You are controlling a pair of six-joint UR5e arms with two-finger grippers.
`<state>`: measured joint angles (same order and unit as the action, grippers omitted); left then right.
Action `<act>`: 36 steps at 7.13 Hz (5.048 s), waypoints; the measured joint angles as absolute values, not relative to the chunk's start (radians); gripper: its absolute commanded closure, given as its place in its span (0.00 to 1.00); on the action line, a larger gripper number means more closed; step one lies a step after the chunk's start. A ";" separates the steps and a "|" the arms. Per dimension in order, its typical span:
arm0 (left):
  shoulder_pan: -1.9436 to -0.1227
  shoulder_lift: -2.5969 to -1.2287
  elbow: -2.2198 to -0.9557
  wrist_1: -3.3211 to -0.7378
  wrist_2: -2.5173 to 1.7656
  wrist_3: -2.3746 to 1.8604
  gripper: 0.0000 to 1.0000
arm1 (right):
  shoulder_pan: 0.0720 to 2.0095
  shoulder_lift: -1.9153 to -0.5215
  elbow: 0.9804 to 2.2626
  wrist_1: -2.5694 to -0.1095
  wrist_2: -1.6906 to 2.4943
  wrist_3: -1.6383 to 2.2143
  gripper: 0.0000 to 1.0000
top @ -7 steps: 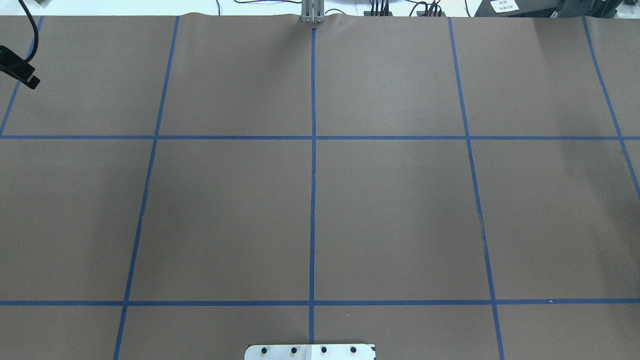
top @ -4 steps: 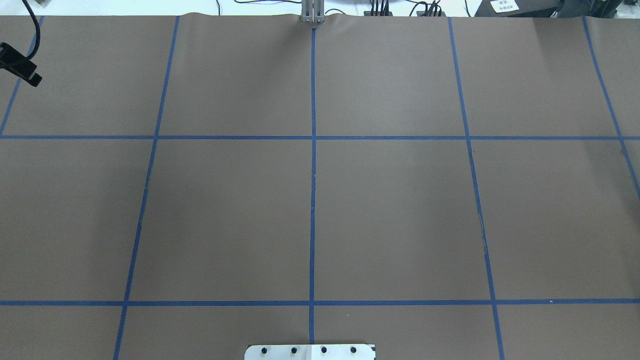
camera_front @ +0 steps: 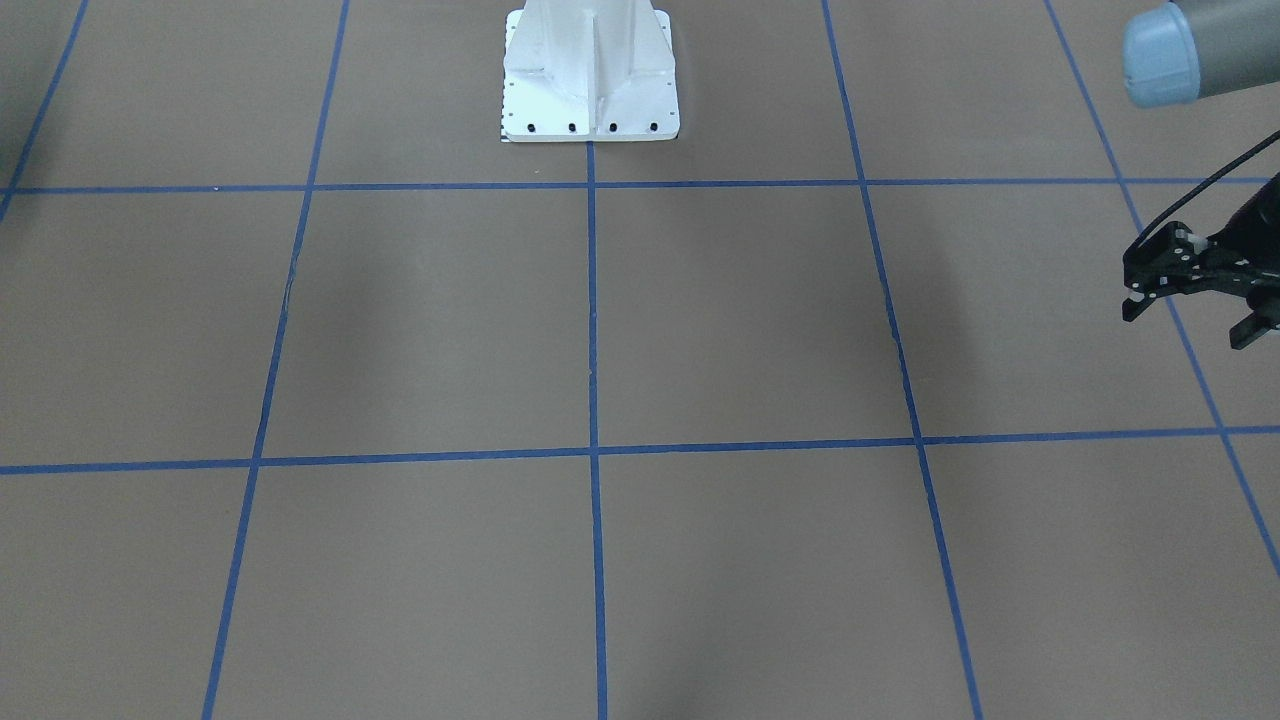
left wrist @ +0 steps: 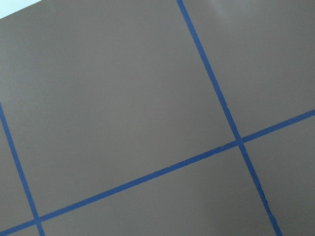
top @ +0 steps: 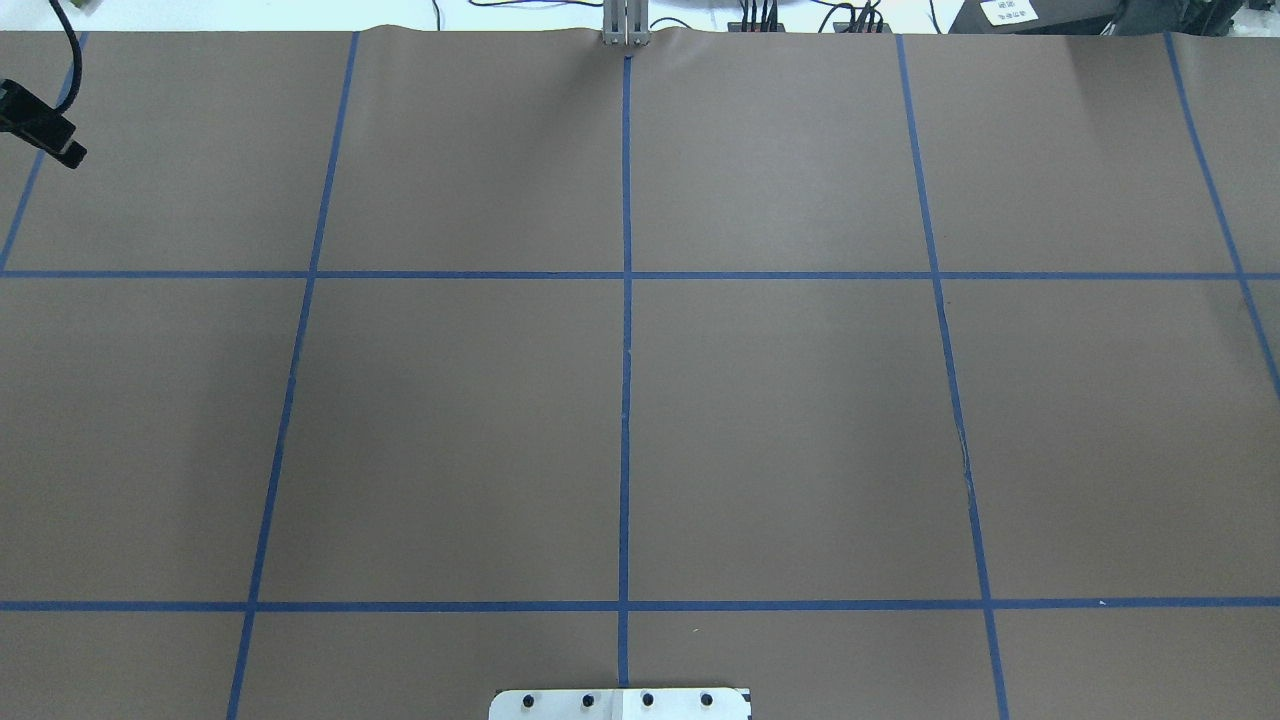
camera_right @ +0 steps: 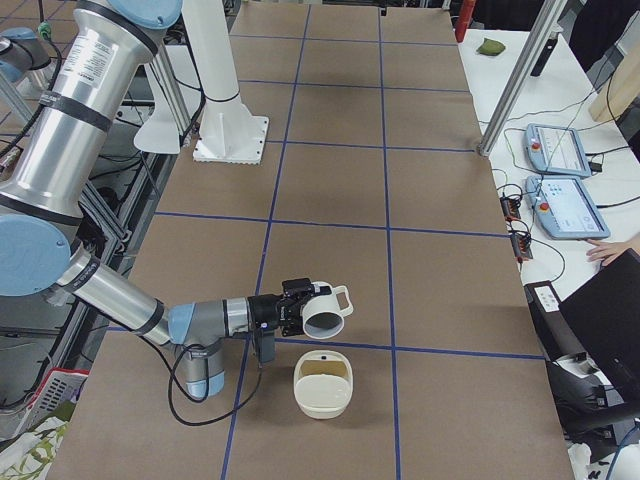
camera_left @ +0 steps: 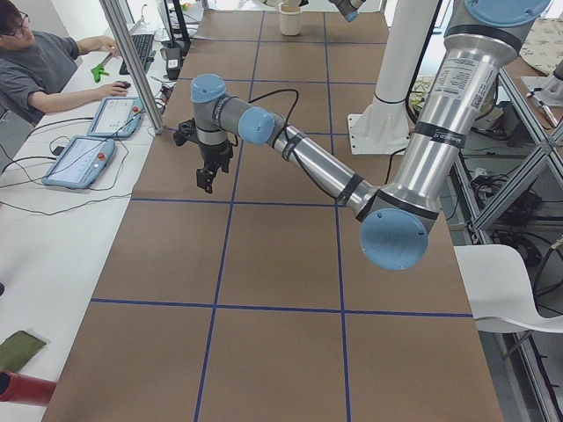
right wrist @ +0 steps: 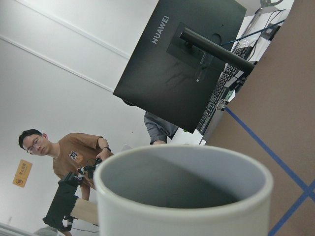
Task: Left arm hands cup to right arm to dump lemon
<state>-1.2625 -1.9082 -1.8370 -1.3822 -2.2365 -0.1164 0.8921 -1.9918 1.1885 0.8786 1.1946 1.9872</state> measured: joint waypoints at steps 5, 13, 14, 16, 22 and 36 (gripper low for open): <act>-1.261 -1.910 -1.839 -1.382 -2.237 -0.116 0.00 | 0.910 -1.960 1.111 1.015 1.195 2.395 1.00; -1.261 -1.919 -1.839 -1.382 -2.237 -0.117 0.00 | 1.053 -1.869 0.964 1.094 1.195 2.846 1.00; -1.261 -1.919 -1.839 -1.382 -2.237 -0.117 0.00 | 1.056 -1.866 0.964 1.094 1.195 2.857 1.00; -1.261 -1.919 -1.838 -1.382 -2.237 -0.117 0.00 | 1.058 -1.862 0.965 1.093 1.204 2.852 0.97; -1.261 -1.915 -1.839 -1.379 -2.236 -0.117 0.00 | 1.067 -1.962 1.166 0.958 1.466 2.342 1.00; -1.240 -1.984 -1.827 -1.392 -2.265 -0.369 0.00 | 0.970 -1.472 1.468 0.060 1.602 0.414 1.00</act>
